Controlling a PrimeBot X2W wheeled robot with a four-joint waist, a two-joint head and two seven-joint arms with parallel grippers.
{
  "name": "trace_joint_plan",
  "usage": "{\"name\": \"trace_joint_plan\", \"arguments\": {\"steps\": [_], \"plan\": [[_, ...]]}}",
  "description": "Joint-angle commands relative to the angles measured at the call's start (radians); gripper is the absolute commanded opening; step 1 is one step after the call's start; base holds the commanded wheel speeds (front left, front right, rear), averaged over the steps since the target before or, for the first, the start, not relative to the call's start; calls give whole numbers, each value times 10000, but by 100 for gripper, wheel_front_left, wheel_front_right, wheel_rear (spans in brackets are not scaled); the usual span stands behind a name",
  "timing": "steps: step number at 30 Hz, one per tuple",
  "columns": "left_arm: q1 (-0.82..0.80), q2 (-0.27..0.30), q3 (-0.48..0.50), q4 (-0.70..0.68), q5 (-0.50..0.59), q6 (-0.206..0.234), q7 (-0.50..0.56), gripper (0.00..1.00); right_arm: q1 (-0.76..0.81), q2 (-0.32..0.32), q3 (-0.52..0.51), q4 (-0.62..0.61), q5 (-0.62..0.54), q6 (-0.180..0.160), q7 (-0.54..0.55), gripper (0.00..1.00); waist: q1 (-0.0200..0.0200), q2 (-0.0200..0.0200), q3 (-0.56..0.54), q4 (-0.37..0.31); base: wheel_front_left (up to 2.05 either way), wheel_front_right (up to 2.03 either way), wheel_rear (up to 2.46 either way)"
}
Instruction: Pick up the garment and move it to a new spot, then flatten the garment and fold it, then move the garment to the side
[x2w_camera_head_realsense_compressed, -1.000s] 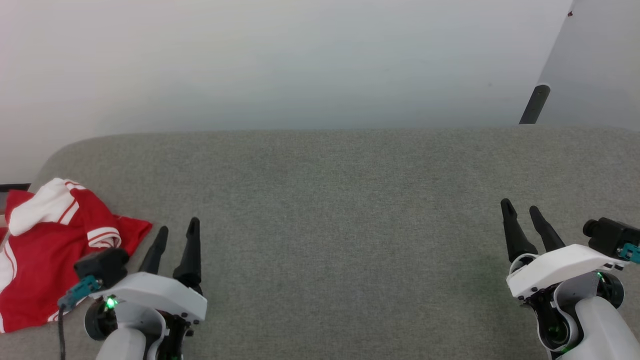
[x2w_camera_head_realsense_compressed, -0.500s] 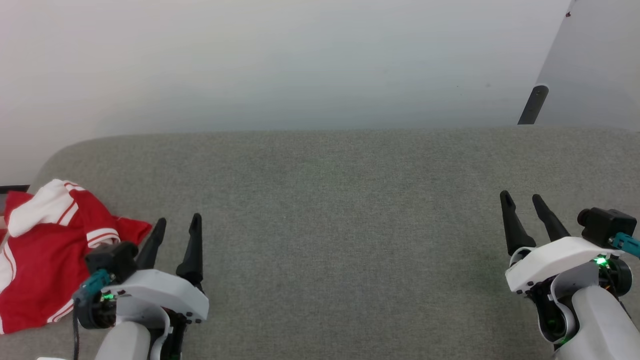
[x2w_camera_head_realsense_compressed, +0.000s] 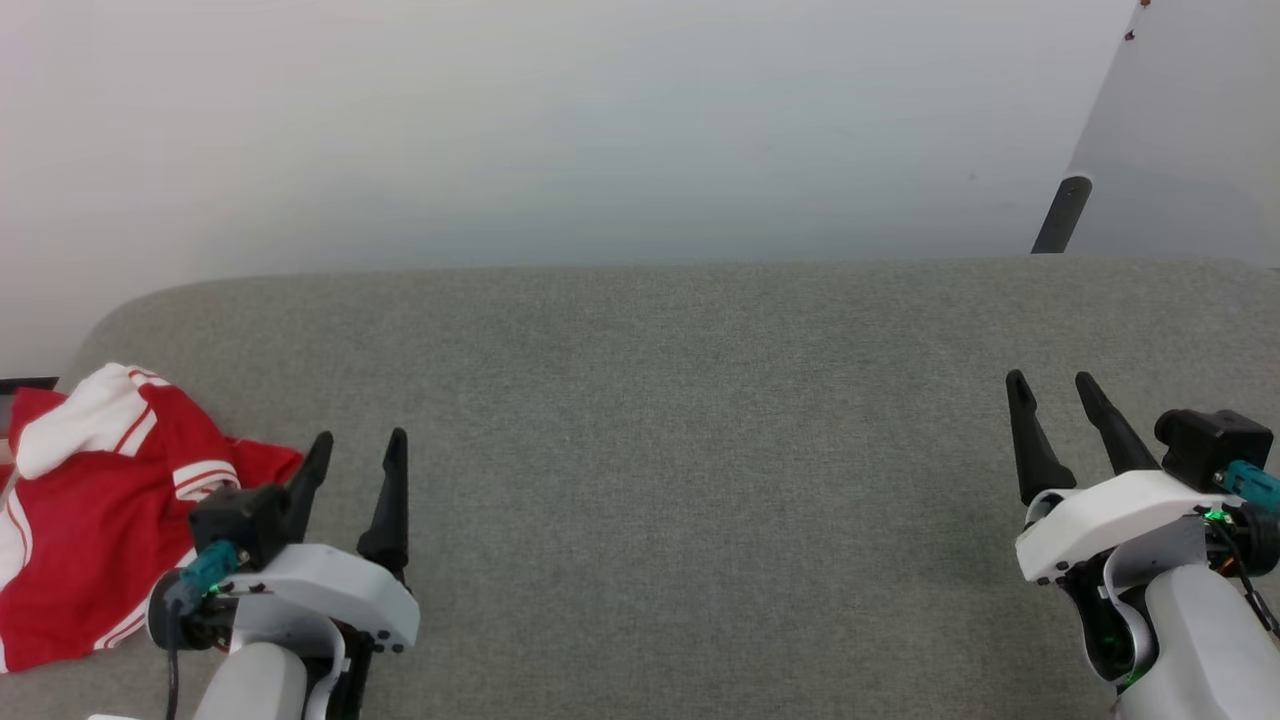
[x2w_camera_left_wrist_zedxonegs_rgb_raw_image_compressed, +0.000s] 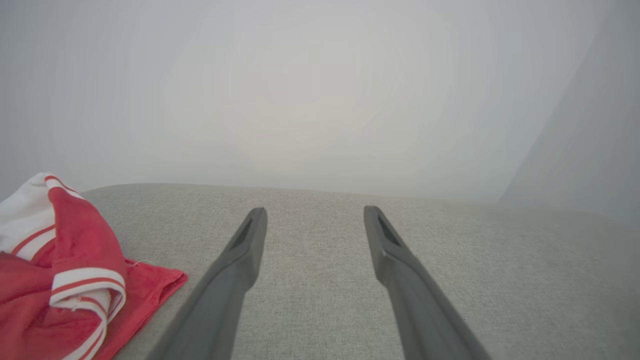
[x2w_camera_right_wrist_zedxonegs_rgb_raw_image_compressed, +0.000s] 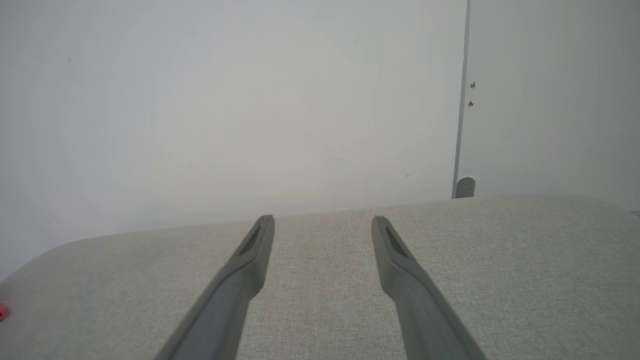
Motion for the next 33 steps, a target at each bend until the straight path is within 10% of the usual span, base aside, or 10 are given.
{"name": "trace_joint_plan", "arguments": {"steps": [1, 33], "plan": [[-135, 36, 24, 4, 222, -64, -90, 100, 81, -58, -16, -70, -219, 43, -93, 100, 0, 0, -5, -7, 0, 0, 0], [-191, -25, 413, 686, 2246, -338, -700, 100, 467, 90, -362, -10, -1904, 49, -708, 100, 0, 0, -36, -180, 0, 0, 0]]}}
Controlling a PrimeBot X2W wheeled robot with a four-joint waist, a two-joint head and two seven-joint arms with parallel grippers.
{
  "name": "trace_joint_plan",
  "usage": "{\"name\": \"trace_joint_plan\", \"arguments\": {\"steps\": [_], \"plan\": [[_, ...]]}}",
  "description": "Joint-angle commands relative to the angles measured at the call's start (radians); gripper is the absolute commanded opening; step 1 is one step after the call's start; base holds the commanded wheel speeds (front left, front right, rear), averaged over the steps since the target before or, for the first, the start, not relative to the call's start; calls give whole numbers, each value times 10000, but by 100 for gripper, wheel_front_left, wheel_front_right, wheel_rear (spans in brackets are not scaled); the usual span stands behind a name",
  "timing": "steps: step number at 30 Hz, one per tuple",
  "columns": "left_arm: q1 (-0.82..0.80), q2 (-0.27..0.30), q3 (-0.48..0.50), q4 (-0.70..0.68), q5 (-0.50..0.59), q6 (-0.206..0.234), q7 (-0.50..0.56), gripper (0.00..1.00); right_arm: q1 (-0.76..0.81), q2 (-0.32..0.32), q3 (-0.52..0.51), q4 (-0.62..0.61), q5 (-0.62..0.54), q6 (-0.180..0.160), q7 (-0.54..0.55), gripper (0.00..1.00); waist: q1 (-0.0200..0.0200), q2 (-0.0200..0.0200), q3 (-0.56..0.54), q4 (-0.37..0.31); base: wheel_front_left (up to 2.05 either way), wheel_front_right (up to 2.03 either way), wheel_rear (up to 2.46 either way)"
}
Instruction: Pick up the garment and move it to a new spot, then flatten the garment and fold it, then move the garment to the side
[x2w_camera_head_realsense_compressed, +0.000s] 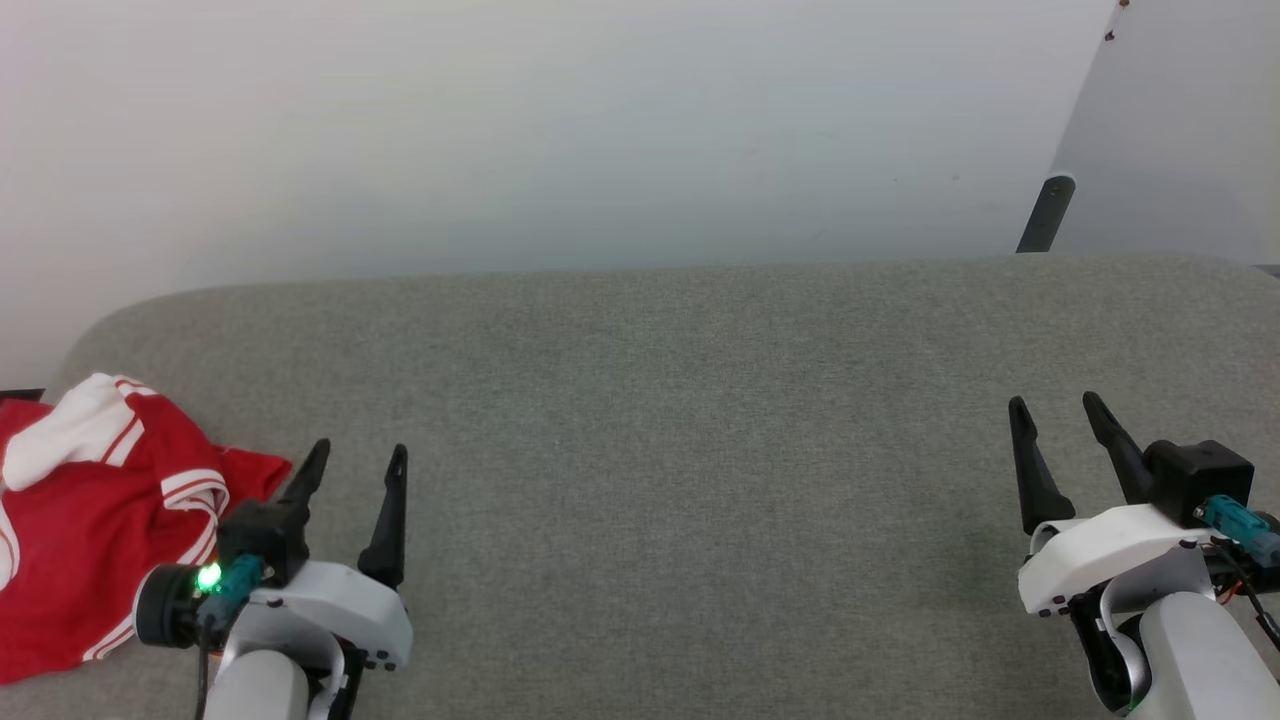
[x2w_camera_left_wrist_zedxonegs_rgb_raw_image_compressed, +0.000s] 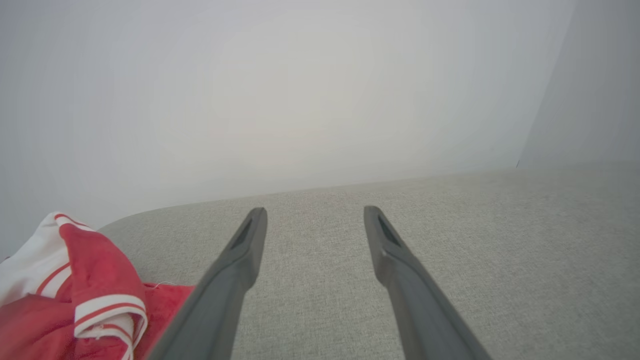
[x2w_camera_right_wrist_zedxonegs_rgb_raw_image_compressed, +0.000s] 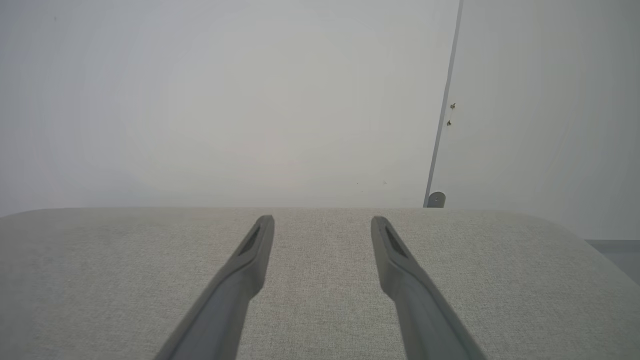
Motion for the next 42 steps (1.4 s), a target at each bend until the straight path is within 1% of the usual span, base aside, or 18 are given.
{"name": "trace_joint_plan", "arguments": {"steps": [1, 8, 13, 18, 24, 31, 33, 34, 35, 37, 38, 42], "plan": [[-150, 40, 11, 39, 222, -39, -87, 100, -14, -22, -3, 56, -207, 36, -89, 100, 0, 0, 5, 17, 0, 0, 0], [-87, -101, 18, 36, 122, -99, -66, 100, 33, 47, -106, 3, -67, 36, -93, 100, 0, 0, 2, 258, 0, 0, 0], [-56, -165, 7, 122, 107, -114, -66, 100, 207, 18, -34, -5, 77, 36, -93, 100, 0, 0, -36, 819, 0, 0, 0], [102, -248, 85, 235, 157, -57, -66, 100, 327, 39, 173, 80, 179, 36, -93, 100, 0, 0, -136, 1790, 0, 0, 0], [430, -306, 212, 213, 273, 79, -66, 100, 476, 153, 383, 134, 365, 35, -93, 100, 0, 0, -310, 3342, 0, 0, 0], [767, -335, 306, 120, 285, 127, -66, 100, 587, 421, 822, 98, 567, 33, -78, 100, 0, 0, -412, 5050, 0, 0, 0], [916, -266, 529, -34, 191, 242, -66, 100, 341, 570, 1256, 122, 588, 33, -73, 100, 0, 0, -267, 5217, 0, 0, 0], [916, -266, 529, -34, 191, 242, -66, 100, 341, 570, 1256, 122, 588, 33, -73, 100, 0, 0, -267, 5217, 0, 0, 0], [1055, -359, 706, -287, 115, 374, -66, 100, 51, 618, 1653, 196, 666, 35, -73, 100, 0, 0, -108, 5345, 0, 0, 0], [1250, -402, 933, -568, 88, 519, -66, 100, -180, 638, 2110, 338, 741, 22, -73, 100, 0, 0, 17, 5441, 0, 0, 0], [1250, -402, 933, -568, 88, 519, -66, 100, -180, 638, 2110, 338, 741, 22, -73, 100, 0, 0, 17, 5441, 0, 0, 0], [1907, -632, 1513, -1418, -59, 825, -66, 100, -973, 800, 3155, 694, 1102, 22, -73, 100, 0, 0, 245, 5592, 0, 0, 0]]}}
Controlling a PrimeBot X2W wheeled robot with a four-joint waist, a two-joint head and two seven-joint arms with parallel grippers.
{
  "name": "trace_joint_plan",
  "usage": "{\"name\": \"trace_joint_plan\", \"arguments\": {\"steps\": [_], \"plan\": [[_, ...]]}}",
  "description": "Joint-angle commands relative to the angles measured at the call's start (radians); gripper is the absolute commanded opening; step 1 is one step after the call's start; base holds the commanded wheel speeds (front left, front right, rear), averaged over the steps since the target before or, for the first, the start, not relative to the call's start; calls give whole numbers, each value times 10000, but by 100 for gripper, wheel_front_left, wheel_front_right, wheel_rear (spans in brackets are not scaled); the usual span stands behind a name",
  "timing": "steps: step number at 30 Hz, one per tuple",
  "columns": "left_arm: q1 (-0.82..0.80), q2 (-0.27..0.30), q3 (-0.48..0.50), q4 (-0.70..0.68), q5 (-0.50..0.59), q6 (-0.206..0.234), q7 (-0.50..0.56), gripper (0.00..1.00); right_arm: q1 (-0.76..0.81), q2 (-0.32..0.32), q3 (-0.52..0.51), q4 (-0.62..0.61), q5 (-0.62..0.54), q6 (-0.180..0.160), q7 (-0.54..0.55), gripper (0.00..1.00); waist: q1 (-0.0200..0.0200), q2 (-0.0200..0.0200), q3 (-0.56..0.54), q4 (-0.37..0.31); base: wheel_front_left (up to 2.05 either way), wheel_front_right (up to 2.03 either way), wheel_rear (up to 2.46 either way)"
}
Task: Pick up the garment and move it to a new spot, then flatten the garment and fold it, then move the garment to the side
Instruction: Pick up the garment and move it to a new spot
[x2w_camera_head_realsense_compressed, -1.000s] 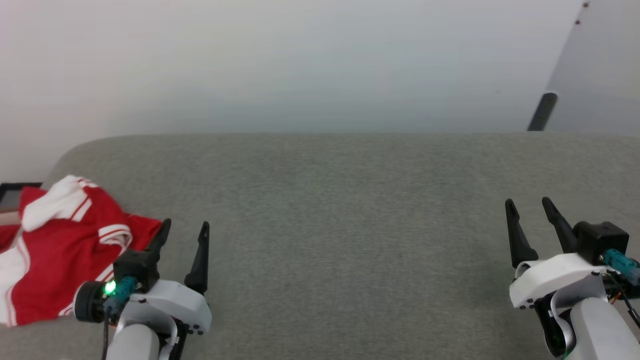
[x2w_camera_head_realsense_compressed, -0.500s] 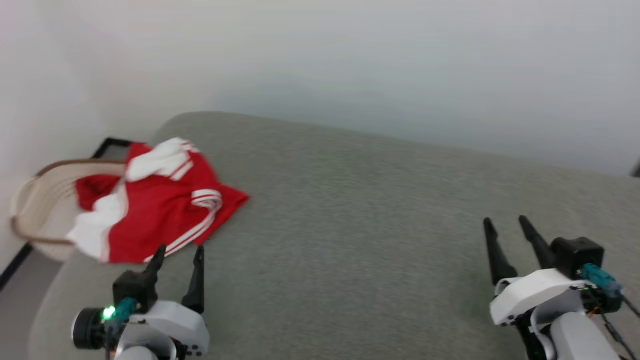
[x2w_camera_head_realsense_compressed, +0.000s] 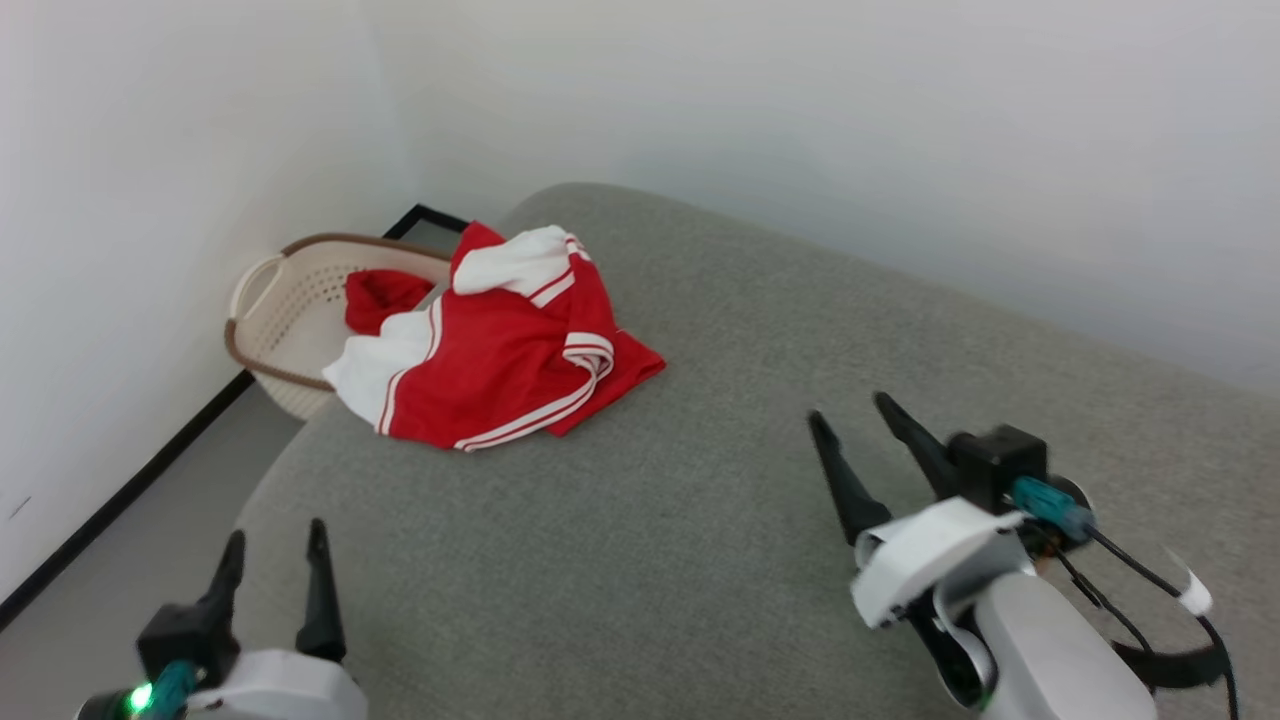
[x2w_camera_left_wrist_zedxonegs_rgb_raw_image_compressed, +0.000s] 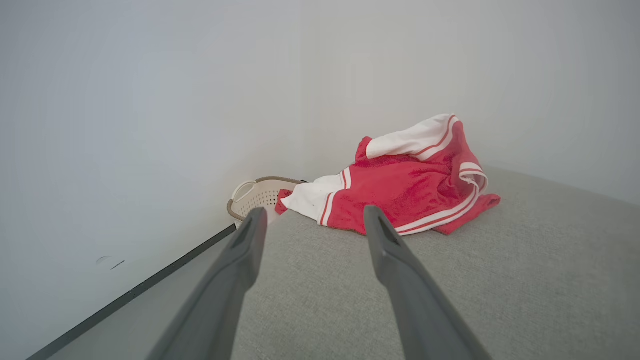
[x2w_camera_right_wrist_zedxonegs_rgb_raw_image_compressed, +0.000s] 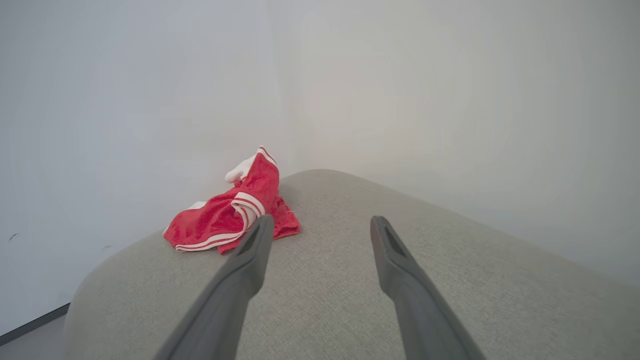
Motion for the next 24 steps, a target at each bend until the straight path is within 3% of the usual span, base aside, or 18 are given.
{"name": "trace_joint_plan", "arguments": {"steps": [1, 6, 12, 19, 23, 24], "plan": [[188, -91, 101, -210, -23, 115, 1, 100, -219, 26, 214, 84, 123, 5, -6, 100, 0, 0, 282, 262, 0, 0, 0], [766, -331, 434, -920, -44, 271, 1, 100, -679, 120, 986, 315, 574, 5, -6, 100, 0, 0, 388, 311, -8, -8, -8], [1020, -497, 441, -1144, -1, 171, 1, 100, -695, 75, 1202, 349, 819, 5, -6, 100, 0, 0, 374, 282, -4, -4, -4], [-80, -22, -294, -329, 409, -474, 1, 100, -34, -266, 391, 83, 739, 5, -6, 100, 0, 0, 443, 138, 0, 0, 0], [-1581, 239, -1217, 708, 271, -851, 227, 100, 473, -486, -454, -244, 385, 5, -6, 100, 0, 0, 707, 6, 0, 0, 0], [-1907, 484, -1293, 994, 166, -868, 264, 100, 454, -427, -459, -351, 258, 5, -6, 100, 0, 0, 892, -298, 0, 0, 0]]}}
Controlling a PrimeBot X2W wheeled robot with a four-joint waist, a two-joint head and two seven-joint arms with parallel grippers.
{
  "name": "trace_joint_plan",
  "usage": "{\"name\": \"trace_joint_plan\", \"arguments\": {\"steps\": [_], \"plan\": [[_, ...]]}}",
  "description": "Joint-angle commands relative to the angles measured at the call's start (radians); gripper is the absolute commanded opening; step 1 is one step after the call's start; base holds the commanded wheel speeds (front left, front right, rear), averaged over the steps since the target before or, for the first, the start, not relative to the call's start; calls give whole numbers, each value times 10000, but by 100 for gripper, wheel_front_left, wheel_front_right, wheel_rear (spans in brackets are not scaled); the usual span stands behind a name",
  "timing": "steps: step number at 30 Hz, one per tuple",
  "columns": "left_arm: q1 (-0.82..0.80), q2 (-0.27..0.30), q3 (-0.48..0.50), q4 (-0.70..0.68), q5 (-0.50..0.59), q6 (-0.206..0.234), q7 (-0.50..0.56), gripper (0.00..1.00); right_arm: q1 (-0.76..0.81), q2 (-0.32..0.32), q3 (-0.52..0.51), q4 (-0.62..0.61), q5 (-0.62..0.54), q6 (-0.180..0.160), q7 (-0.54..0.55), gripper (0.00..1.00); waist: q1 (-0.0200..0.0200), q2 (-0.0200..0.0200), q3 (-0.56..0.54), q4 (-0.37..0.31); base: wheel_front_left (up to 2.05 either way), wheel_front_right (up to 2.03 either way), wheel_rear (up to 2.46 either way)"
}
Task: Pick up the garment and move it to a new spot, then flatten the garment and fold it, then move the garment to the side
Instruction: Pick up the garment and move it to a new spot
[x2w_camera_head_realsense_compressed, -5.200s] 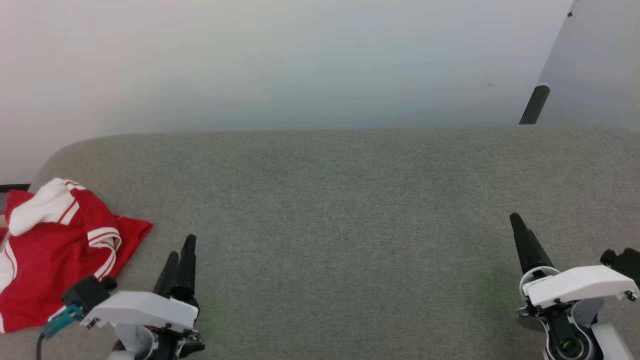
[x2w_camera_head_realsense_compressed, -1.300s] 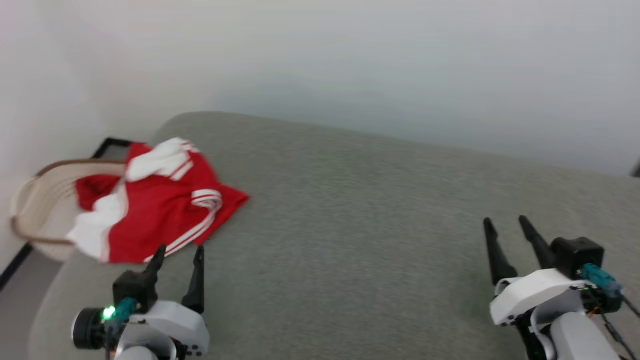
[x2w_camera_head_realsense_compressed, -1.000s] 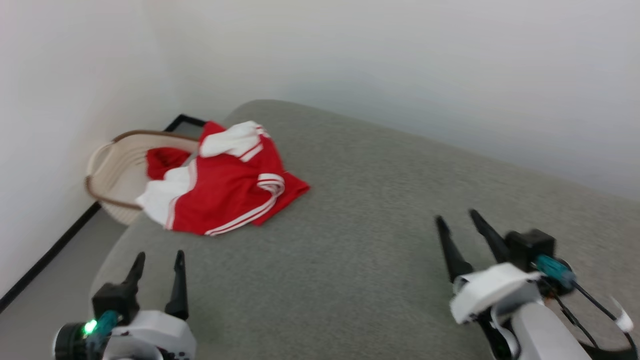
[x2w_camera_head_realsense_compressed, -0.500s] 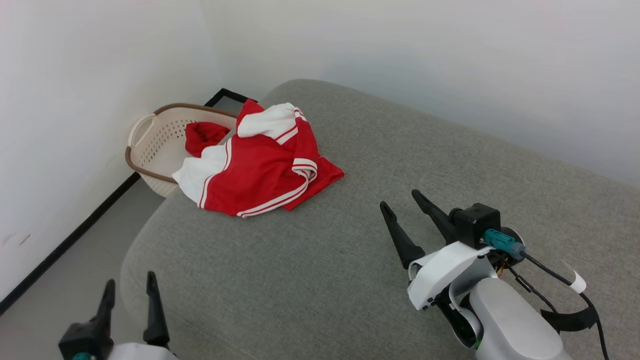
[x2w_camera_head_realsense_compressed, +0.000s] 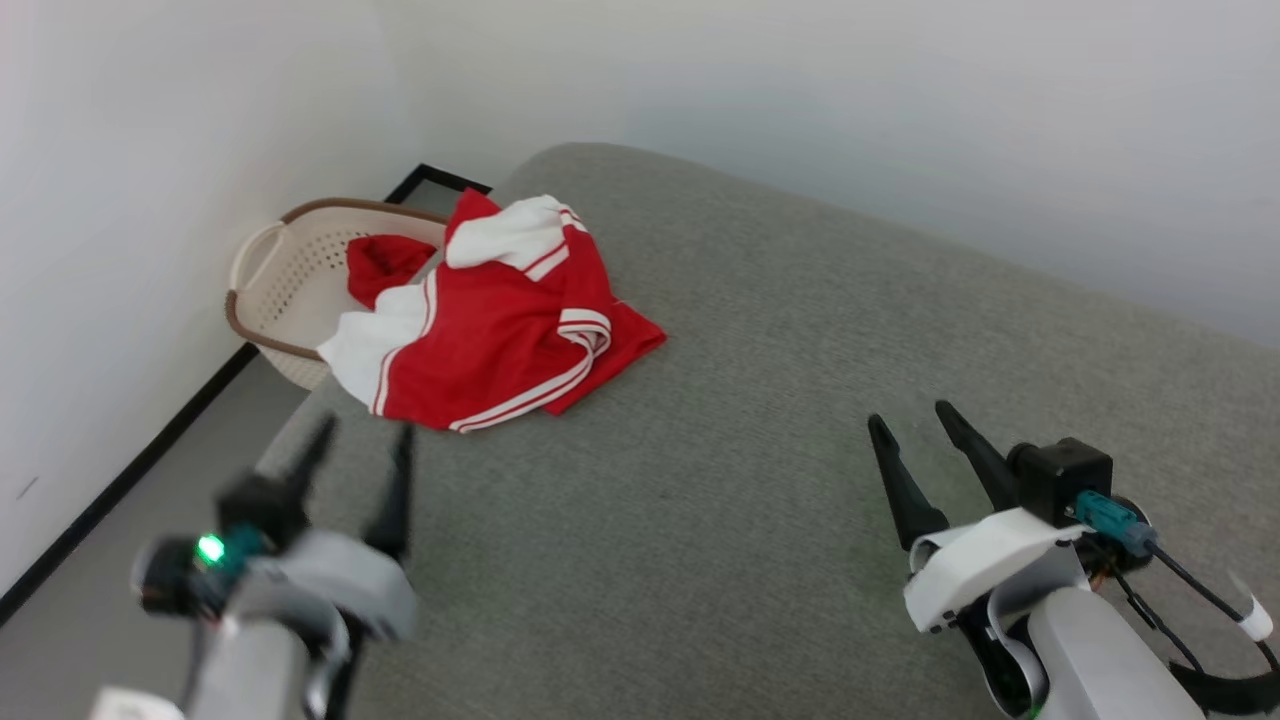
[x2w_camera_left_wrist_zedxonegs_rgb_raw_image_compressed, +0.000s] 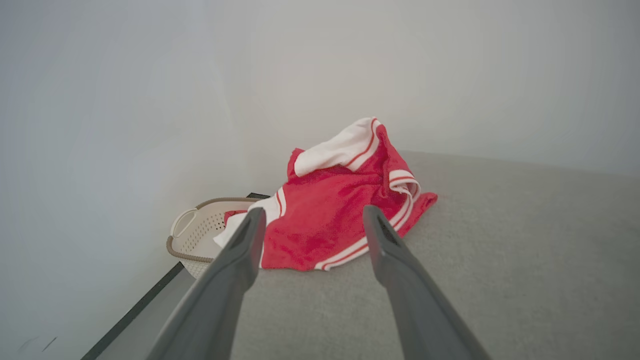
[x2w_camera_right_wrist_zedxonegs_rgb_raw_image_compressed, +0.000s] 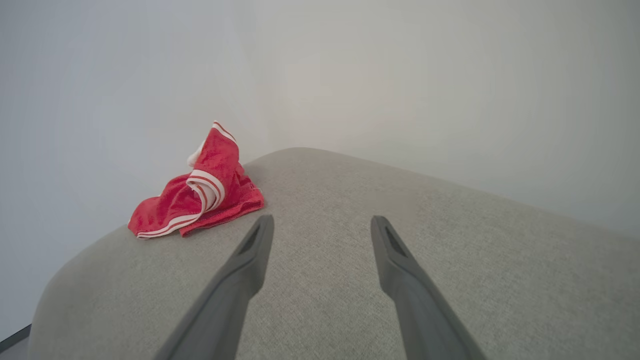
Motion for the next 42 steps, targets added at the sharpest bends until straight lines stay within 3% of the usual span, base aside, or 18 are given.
{"name": "trace_joint_plan", "arguments": {"steps": [1, 6, 8, 11, 16, 18, 24, 28, 34, 41, 42], "plan": [[-560, 315, -10, 317, -287, -29, -3, 100, -42, 73, -48, -204, -212, 5, -8, 100, 0, 0, 471, -674, 0, 0, 0], [-2789, 978, -629, 1554, -1328, -75, 238, 100, -504, -27, -245, -596, -654, 5, -6, 100, 0, 0, 1582, -2166, 0, 0, 0], [-3691, 1698, -953, 2076, -1613, -49, 406, 100, -727, -42, -275, -754, -800, 5, -5, 100, 0, 0, 2028, -2651, 0, 0, 0], [-4941, 2091, -1387, 2947, -2558, -62, 729, 100, -1000, -30, -348, -968, -899, 5, -5, 100, 0, 0, 2608, -3275, 0, 0, 0], [-6400, 3429, -2260, 4358, -3744, -58, 1663, 100, -1260, 204, -397, -1263, -967, 5, -6, 100, 0, 0, 3172, -4130, 0, 0, 0], [-6630, 3762, -2637, 4851, -4343, -59, 2380, 100, -1310, 303, -337, -1365, -974, 5, -6, 100, 0, 0, 3255, -4391, 0, 0, 0], [-6676, 4605, -3860, 5487, -6398, -58, 6490, 100, -1174, 454, -328, -1605, -977, 5, -6, 100, 0, 0, 3273, -4844, 0, 0, 0], [-6819, 5154, -4083, 5731, -7041, -58, 7328, 100, -1347, 480, -247, -1831, -1070, 5, -6, 100, 0, 0, 3497, -5156, 0, 0, 0], [-6886, 5284, -4193, 6525, -7619, -60, 7934, 100, -1569, 526, -153, -2324, -1223, 5, -4, 100, 0, 0, 4186, -5653, 0, 0, 0], [-6389, 4311, -4351, 6822, -8468, -94, 7941, 100, -1512, 511, -388, -2590, -1452, 5, -6, 100, 0, 0, 4438, -5707, 0, 0, 0], [-6264, 4141, -4441, 6720, -8568, -110, 7975, 77, -1463, 508, -429, -2570, -1491, 5, -6, 100, 0, 0, 4385, -5666, 0, 0, 0]]}}
